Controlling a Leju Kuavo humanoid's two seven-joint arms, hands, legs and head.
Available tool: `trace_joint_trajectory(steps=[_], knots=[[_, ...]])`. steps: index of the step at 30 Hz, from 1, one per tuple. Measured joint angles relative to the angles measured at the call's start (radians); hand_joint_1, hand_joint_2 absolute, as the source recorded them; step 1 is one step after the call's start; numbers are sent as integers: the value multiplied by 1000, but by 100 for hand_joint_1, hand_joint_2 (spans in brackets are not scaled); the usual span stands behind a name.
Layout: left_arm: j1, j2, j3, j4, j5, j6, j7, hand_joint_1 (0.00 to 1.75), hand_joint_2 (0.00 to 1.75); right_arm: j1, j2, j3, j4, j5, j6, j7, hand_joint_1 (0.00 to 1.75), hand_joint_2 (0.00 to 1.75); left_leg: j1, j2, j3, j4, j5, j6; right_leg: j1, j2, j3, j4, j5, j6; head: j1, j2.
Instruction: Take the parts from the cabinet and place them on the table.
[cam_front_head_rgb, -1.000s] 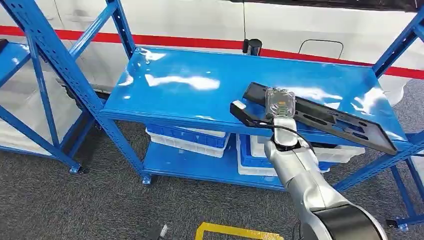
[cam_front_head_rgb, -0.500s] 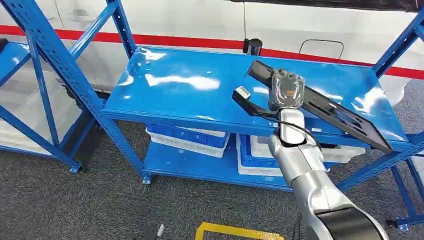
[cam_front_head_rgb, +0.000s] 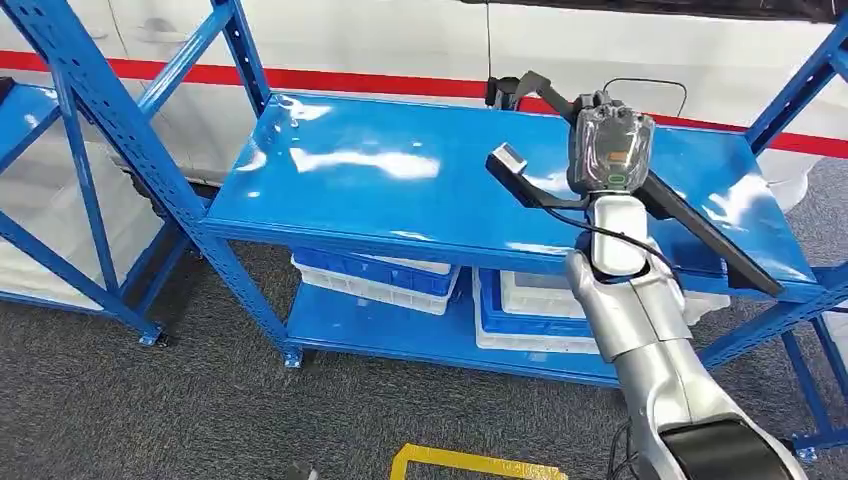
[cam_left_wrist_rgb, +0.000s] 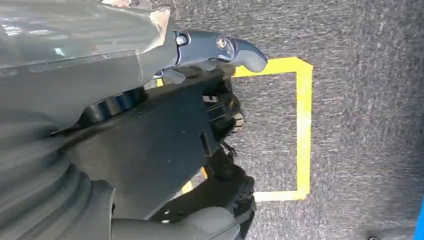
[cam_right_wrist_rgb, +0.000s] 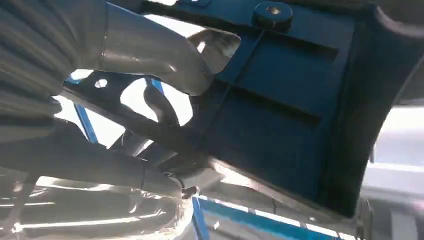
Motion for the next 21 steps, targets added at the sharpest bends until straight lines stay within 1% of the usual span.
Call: trace_joint_trajectory(steps=[8,21], knots=[[5,1,0,2,0,-2,-3,0,175,1,-22,23,-54,0,0,0,175,175,0,0,0,0,0,0,0,0,0,0,0,0,0,0],[6,1,0,2,5,-6,-3,0,175,4,-30,26,-96,0,0,-14,175,175,0,0,0,0,0,0,0,0,0,0,0,0,0,0]])
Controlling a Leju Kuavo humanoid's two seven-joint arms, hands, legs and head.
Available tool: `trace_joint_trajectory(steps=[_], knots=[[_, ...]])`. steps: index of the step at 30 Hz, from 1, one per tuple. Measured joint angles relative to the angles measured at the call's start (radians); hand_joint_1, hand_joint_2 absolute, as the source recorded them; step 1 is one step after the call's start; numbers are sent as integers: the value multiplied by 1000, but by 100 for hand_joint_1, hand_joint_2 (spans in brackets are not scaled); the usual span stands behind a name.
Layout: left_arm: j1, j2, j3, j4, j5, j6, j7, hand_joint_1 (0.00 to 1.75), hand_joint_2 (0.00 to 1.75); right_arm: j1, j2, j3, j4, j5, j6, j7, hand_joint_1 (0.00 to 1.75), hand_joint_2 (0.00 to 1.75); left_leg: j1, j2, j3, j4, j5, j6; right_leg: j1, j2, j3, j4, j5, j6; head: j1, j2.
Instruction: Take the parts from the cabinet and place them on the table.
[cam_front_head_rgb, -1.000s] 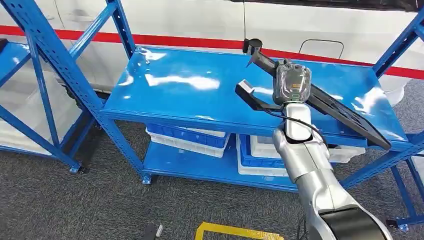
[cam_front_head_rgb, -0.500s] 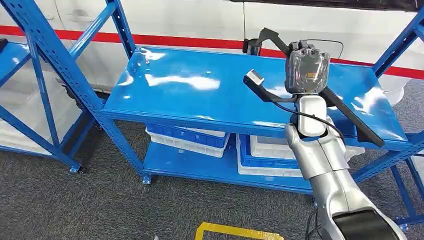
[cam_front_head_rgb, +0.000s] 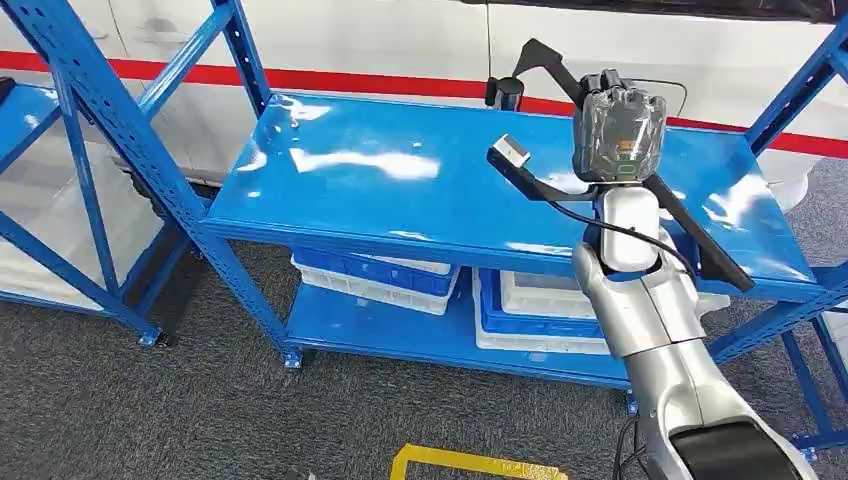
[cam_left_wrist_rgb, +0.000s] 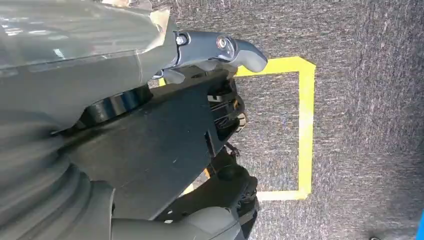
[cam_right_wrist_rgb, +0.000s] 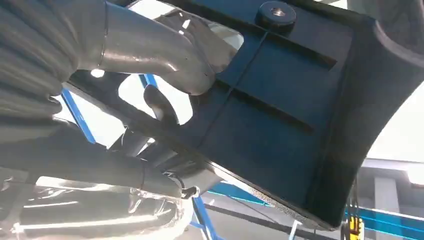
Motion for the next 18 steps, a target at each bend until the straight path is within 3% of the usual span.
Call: trace_joint_trajectory(steps=[9,13,14,15,16,18], knots=[[1,3,-3,0,-5,-14,0,0,175,32,-11,-9,-42,0,0,-5,175,175,-9,0,0,3,-4,6,-7,0,0,-1,1,4,0,0],[1,5,-5,0,-5,-14,-2,0,175,36,-13,-17,-59,0,0,-6,175,175,-15,0,-1,5,-6,20,-14,0,2,-8,4,17,-1,0],[0,5,-5,0,-5,-14,-3,0,175,37,-14,-19,-67,0,0,-4,175,175,-9,1,7,-10,2,29,-11,1,2,-5,0,23,0,0],[1,4,-5,0,-5,-14,-4,0,175,39,-19,-23,-71,0,0,-2,175,175,-5,4,14,-20,7,35,-14,-2,-13,16,-11,19,2,0],[0,4,-5,0,-5,-14,-6,0,175,38,-21,-24,-74,0,-1,2,175,175,-5,5,16,-23,8,43,-12,-1,-37,69,-39,10,3,0],[0,1,-6,0,-5,-14,-7,0,175,42,-29,-24,-77,0,-2,6,175,175,-7,5,15,-22,7,45,-9,-1,-127,248,-110,-6,5,0]])
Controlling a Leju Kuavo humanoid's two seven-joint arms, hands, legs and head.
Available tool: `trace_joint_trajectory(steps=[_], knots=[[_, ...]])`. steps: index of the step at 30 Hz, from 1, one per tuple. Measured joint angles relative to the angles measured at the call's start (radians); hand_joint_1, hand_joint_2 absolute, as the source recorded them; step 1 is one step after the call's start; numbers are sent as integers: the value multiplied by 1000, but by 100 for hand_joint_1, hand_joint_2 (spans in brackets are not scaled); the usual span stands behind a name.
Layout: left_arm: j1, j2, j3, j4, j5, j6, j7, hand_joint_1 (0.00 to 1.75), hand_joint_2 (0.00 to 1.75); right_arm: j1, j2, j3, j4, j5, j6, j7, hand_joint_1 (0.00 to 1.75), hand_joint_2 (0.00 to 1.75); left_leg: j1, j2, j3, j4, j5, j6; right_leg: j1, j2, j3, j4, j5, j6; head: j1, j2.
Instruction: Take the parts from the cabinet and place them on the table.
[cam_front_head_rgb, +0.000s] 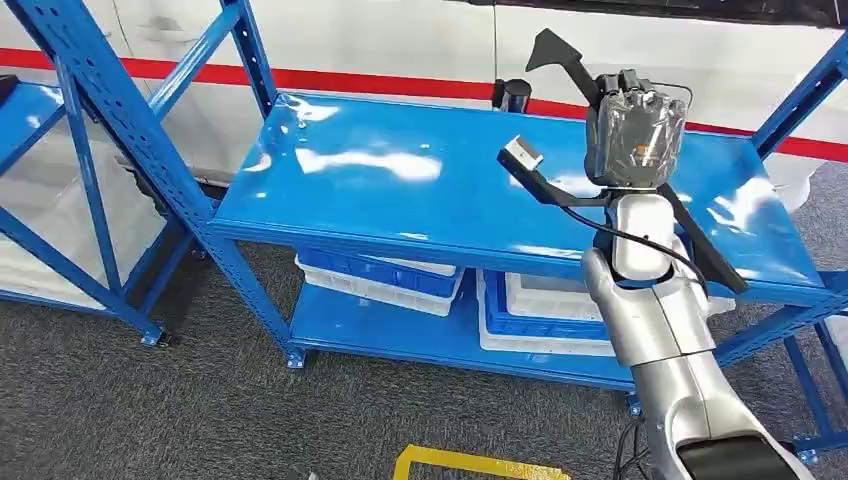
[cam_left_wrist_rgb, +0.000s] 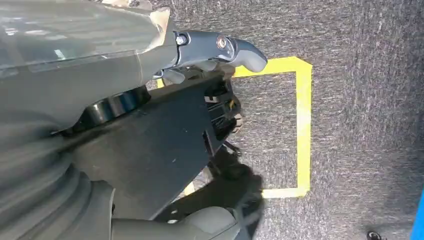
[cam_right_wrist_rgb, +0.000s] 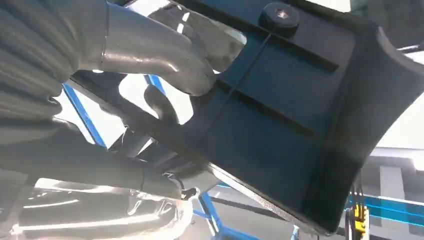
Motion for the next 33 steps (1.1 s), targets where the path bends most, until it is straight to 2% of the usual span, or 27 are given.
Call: trace_joint_trajectory(steps=[1,2,3,4,5,6,7,8,10,11,12,13,15,16,17,18,19,21,22,23,25,26,27,29,31,32,33], knots=[[1,0,0,0,0,0,-1,0,175,5,-4,0,0,0,0,4,175,175,-1,-1,0,1,0,0,2,0,-38,73,-19,-1,0,0],[3,0,0,0,0,0,-1,0,175,11,-8,0,-2,0,0,6,175,175,-2,-3,0,1,-1,0,2,0,-52,92,-16,4,0,0],[4,0,0,0,0,0,-1,0,175,14,-10,0,-5,0,0,6,175,175,-2,-4,0,2,-2,-1,2,0,-44,69,-1,9,0,0],[4,-1,-1,0,0,0,-1,0,175,14,-13,0,-8,0,0,6,175,175,-1,-5,1,4,-3,-4,2,-1,-12,-3,33,19,1,0],[3,-2,-1,0,0,0,-2,0,175,13,-14,0,-15,0,0,6,175,175,1,-6,1,10,-7,-10,1,-2,43,-120,80,28,1,0],[3,-2,-1,0,2,1,-3,0,175,12,-16,0,-21,0,-1,7,175,175,0,-6,0,18,-14,-18,0,-5,89,-213,112,32,2,0],[3,-2,-1,0,2,1,-3,0,175,11,-17,0,-23,0,-3,7,175,175,-8,-7,-6,25,-20,-26,6,-3,100,-218,110,21,3,0],[4,-2,-2,0,2,2,-3,0,175,12,-17,1,-26,0,-5,7,175,175,-8,-6,-7,29,-21,-28,5,-1,95,-222,114,14,1,0],[6,-2,-3,0,4,2,-4,0,175,14,-19,1,-27,0,-5,8,175,175,-4,-6,-7,26,-18,-33,11,0,92,-217,113,8,3,0],[6,-1,-5,0,4,2,-4,0,175,14,-21,0,-28,0,-5,8,175,175,-4,-6,-7,29,-22,-37,2,0,94,-220,116,2,2,0],[6,-1,-6,0,4,2,-5,0,175,13,-21,0,-32,0,-5,8,175,175,-2,-5,-17,40,-35,-45,0,0,97,-221,116,0,2,0],[6,-2,-7,0,3,2,-5,0,175,13,-21,0,-36,0,-6,8,175,175,0,-3,-30,80,-63,-53,-1,0,98,-221,115,-7,-5,0],[5,-2,-8,0,4,4,-8,0,175,13,-21,0,-39,0,-6,8,175,175,9,0,-104,239,-139,-66,1,0,98,-221,114,-11,-7,0],[5,-2,-8,0,4,4,-11,0,175,14,-21,0,-39,0,-6,7,175,175,11,2,-139,309,-164,-69,2,-2,97,-221,114,-11,-7,0],[3,-2,-8,0,4,4,-12,0,175,16,-21,0,-39,0,-6,5,175,175,12,2,-154,340,-167,-70,2,-2,97,-221,114,-11,-7,0],[1,-2,-8,0,5,4,-12,0,175,16,-21,0,-39,0,-6,2,175,175,12,2,-144,320,-144,-69,2,-2,98,-221,114,-11,-7,0],[1,-2,-8,0,5,4,-12,0,175,16,-21,0,-40,0,-6,-2,175,175,12,2,-117,265,-109,-67,2,-1,100,-221,114,-11,-8,0],[6,-2,-8,0,6,5,-13,0,175,15,-21,-2,-46,0,-6,-7,175,175,12,2,-23,83,-21,-56,2,2,104,-221,114,-11,-8,0],[6,-1,-8,0,6,5,-13,0,175,15,-22,-6,-50,0,-6,-11,175,175,9,0,2,39,-35,-53,5,2,103,-222,114,-10,-6,0],[6,-2,-9,0,6,5,-15,0,175,13,-22,-10,-53,0,-6,-15,175,175,4,0,0,27,-35,-50,10,2,96,-220,115,-8,-6,0],[8,-2,-9,1,8,5,-15,0,175,19,-22,-10,-54,0,-6,-17,175,175,-1,-1,-6,33,-35,-45,7,1,94,-222,118,-2,-5,0],[9,-2,-9,1,8,5,-16,0,175,21,-22,-11,-58,0,-6,-24,175,175,-3,-1,-6,31,-32,-38,5,0,96,-227,123,6,-8,0],[9,-3,-9,1,8,5,-16,0,175,21,-23,-15,-60,0,-6,-25,175,175,9,3,7,16,-20,-23,7,0,88,-219,114,11,-6,0],[7,-5,-9,1,8,5,-17,0,175,20,-24,-24,-64,0,-6,-28,175,175,6,3,5,16,-15,-14,7,-1,50,-133,62,-1,-3,0],[8,-8,-9,1,8,3,-17,0,175,27,-27,-26,-64,0,-6,-29,175,175,3,2,1,16,-14,-12,9,-1,-29,48,-8,-10,1,0],[9,-8,-9,1,8,4,-17,0,175,32,-27,-26,-64,0,-6,-29,175,175,1,2,0,16,-13,-11,9,-1,-52,97,-20,-7,3,0],[10,-8,-9,1,8,4,-17,0,175,36,-28,-26,-64,0,-6,-30,175,175,-1,1,0,16,-13,-11,9,-1,-52,97,-15,-1,2,0]])
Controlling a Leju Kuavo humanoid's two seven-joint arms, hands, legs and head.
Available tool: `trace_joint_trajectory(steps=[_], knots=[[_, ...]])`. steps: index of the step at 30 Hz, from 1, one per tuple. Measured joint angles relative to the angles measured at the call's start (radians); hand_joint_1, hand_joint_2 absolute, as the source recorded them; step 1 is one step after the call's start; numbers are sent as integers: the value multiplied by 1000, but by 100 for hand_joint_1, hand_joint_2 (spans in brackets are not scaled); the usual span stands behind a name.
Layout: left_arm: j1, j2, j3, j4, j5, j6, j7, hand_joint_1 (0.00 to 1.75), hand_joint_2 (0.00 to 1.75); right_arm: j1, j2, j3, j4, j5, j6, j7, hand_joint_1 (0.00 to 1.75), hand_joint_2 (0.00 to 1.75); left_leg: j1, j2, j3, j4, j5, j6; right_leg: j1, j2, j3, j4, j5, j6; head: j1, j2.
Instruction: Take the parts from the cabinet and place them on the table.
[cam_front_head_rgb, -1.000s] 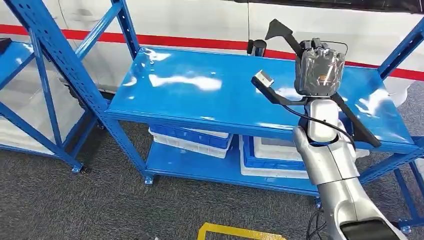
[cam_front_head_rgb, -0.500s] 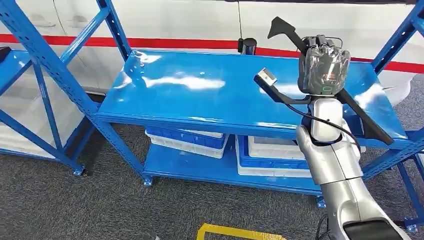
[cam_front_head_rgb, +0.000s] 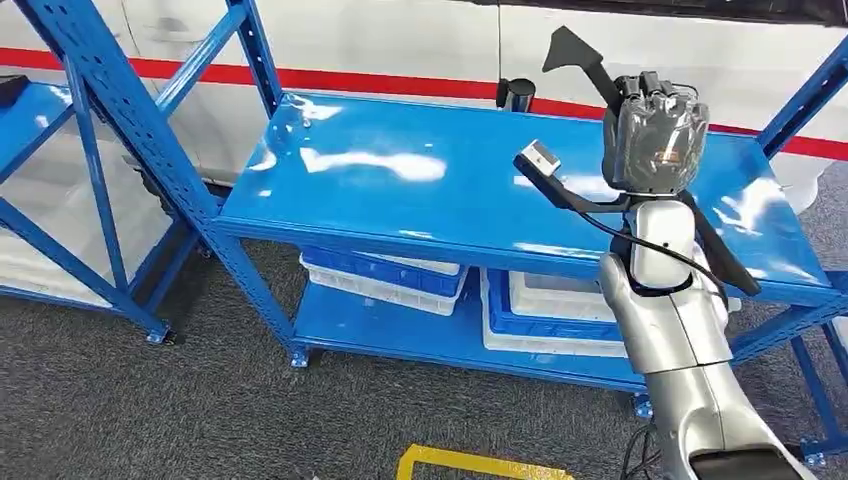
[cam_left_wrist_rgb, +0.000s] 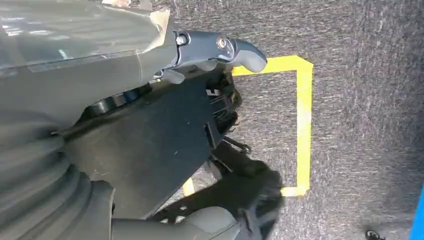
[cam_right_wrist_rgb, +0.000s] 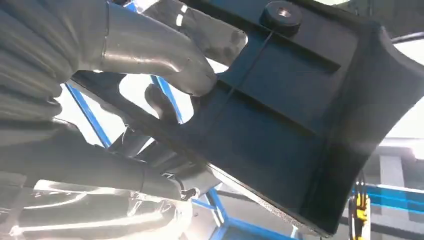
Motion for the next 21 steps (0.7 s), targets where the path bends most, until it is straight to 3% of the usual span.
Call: trace_joint_trajectory(steps=[1,3,4,5,6,8,9,10,11,13,14,15,16,19,20,21], knots=[[0,0,0,0,0,0,0,0,175,2,0,0,0,0,0,0,175,175,-1,-1,0,1,0,0,0,0,27,-49,22,7,1,0],[-1,-2,0,0,0,-1,0,0,175,1,0,-4,-4,0,0,0,175,175,-1,-3,0,7,-1,-2,0,0,125,-236,92,21,1,0],[-2,-3,0,0,0,-1,0,0,175,0,0,-7,-8,0,0,0,175,175,-2,-4,-3,13,-4,-6,0,-2,157,-314,104,18,2,0],[-3,-3,0,0,0,-1,-1,0,175,0,1,-8,-10,0,0,-1,175,175,-9,-5,-11,17,-5,-10,8,-1,166,-312,108,10,0,0],[-2,-2,0,0,0,-3,-1,0,175,1,1,-8,-13,0,2,-1,175,175,-8,-5,-14,19,-4,-12,6,1,161,-310,111,4,0,0],[-1,-3,0,0,0,-5,-1,0,175,8,1,-13,-18,0,10,-1,175,175,-5,-5,-14,17,1,-21,10,1,158,-309,113,0,0,0],[-1,-2,0,0,0,-6,-1,0,175,9,1,-16,-21,0,11,-1,175,175,-5,-6,-18,21,-3,-25,-1,1,158,-314,119,-9,1,0],[-1,-2,-1,0,0,-7,-1,0,175,8,1,-18,-26,0,12,-1,175,175,-3,-4,-23,38,-24,-35,-3,0,159,-315,122,-12,-2,0],[-1,-2,-3,0,0,-9,-1,0,175,9,1,-20,-30,0,13,-1,175,175,0,-3,-40,87,-63,-43,-4,0,157,-315,124,-17,-4,0],[-3,0,-6,0,0,-9,-2,0,175,11,1,-23,-31,0,14,-2,175,175,8,0,-108,250,-148,-54,-4,-1,152,-314,126,-21,-5,0],[-4,0,-8,0,0,-9,-3,0,175,14,1,-24,-31,0,14,-2,175,175,10,0,-135,315,-173,-57,-3,-2,150,-314,127,-20,-4,0],[-6,-1,-9,0,0,-10,-3,0,175,19,1,-23,-31,0,14,-2,175,175,12,1,-141,339,-173,-58,-3,-2,148,-313,129,-23,-4,0],[-7,-1,-10,0,0,-10,-3,0,175,23,1,-23,-31,0,14,-3,175,175,12,1,-121,310,-151,-57,-4,-3,149,-313,130,-22,-5,0],[-3,1,-14,0,0,-10,-2,0,175,24,1,-26,-35,0,14,-3,175,175,12,0,22,60,-38,-41,-4,-1,151,-314,133,-17,-5,0],[-5,2,-14,0,0,-10,-1,0,175,23,1,-28,-37,0,14,-3,175,175,7,-1,43,19,-51,-36,3,-1,147,-313,136,-12,-3,0],[-7,2,-14,0,0,-10,-2,0,175,22,1,-30,-38,0,13,-3,175,175,4,-2,37,17,-47,-34,2,-2,143,-312,140,-6,-3,0]])
